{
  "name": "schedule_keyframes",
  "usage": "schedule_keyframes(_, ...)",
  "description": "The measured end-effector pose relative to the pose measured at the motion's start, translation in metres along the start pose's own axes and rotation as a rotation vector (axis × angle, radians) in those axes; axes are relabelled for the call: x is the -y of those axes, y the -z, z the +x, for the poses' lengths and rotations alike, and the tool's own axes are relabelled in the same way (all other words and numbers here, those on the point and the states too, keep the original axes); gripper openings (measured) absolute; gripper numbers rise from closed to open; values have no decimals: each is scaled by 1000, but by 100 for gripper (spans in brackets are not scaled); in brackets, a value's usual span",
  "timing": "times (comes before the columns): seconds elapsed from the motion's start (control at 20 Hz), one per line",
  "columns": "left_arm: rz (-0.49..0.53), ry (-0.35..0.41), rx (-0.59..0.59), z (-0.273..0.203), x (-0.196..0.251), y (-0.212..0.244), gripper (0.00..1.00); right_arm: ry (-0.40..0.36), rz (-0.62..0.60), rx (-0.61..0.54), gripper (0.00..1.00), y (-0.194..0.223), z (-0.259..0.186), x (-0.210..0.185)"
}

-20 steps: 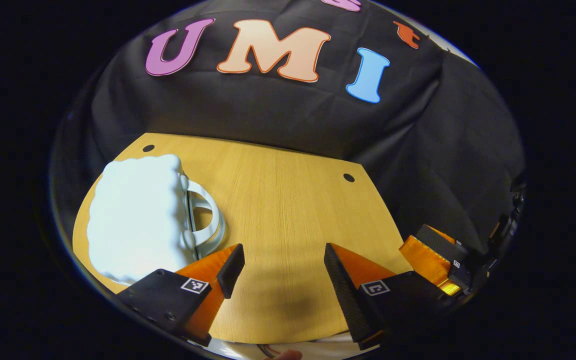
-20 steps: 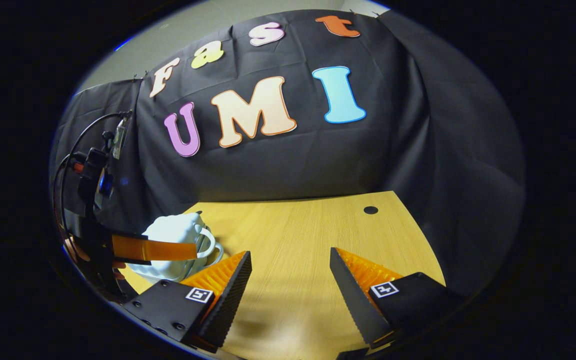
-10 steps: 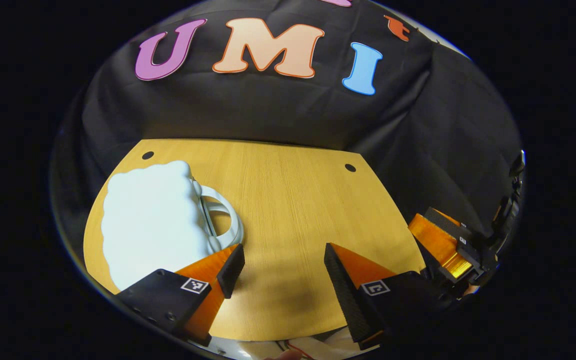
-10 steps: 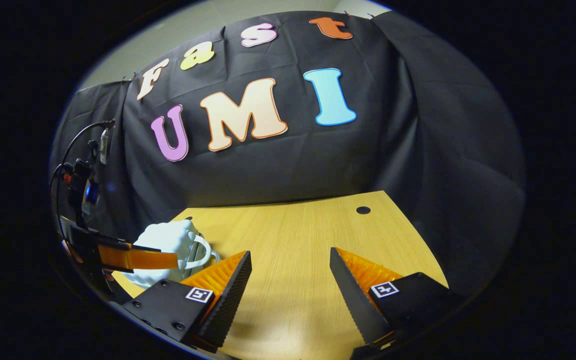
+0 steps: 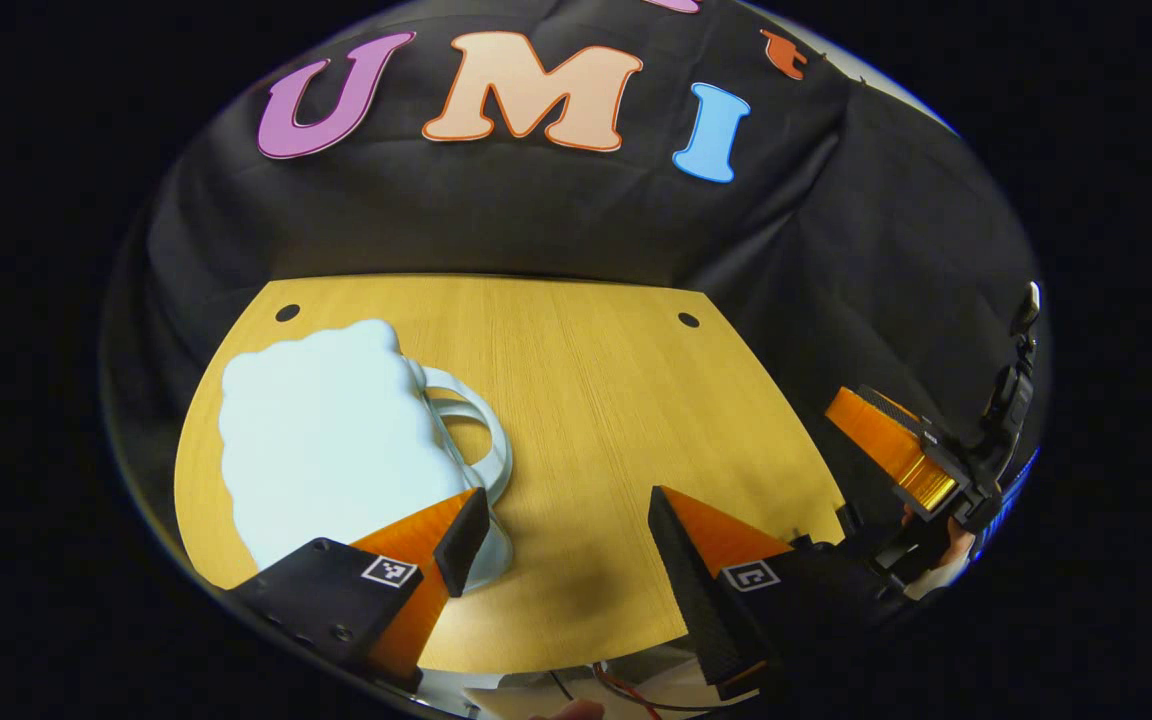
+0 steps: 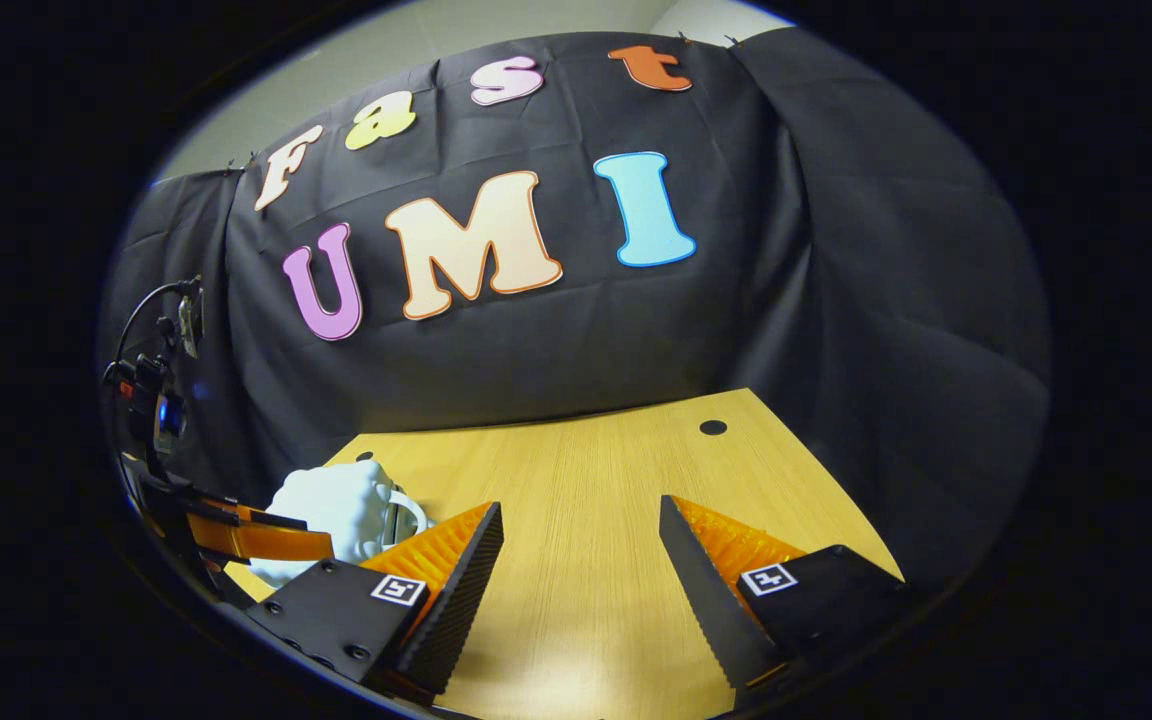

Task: First open the suitcase, pack the skin care products into it, and then close the suitcase.

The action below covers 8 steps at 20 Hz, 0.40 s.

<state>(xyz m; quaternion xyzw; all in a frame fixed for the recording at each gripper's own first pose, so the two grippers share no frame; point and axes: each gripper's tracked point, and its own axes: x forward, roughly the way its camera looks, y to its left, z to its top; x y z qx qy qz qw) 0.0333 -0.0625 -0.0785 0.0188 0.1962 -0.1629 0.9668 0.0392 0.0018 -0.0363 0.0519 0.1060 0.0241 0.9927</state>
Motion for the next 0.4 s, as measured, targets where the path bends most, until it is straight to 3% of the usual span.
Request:
schedule_keyframes(0.15,0,-8,-8,-3,-5,4,95,3,-14,0,98,2,-8,-3)
schedule_keyframes(0.2,1,-15,0,-5,-5,3,99,-3,-16,3,98,2,-11,-4)
schedule_keyframes(0.25,0,-23,6,-6,-5,3,94,-9,-20,7,98,3,-12,-4)
schedule_keyframes(0.4,-11,-48,36,-10,3,2,94,-35,-40,21,98,1,-16,-2)
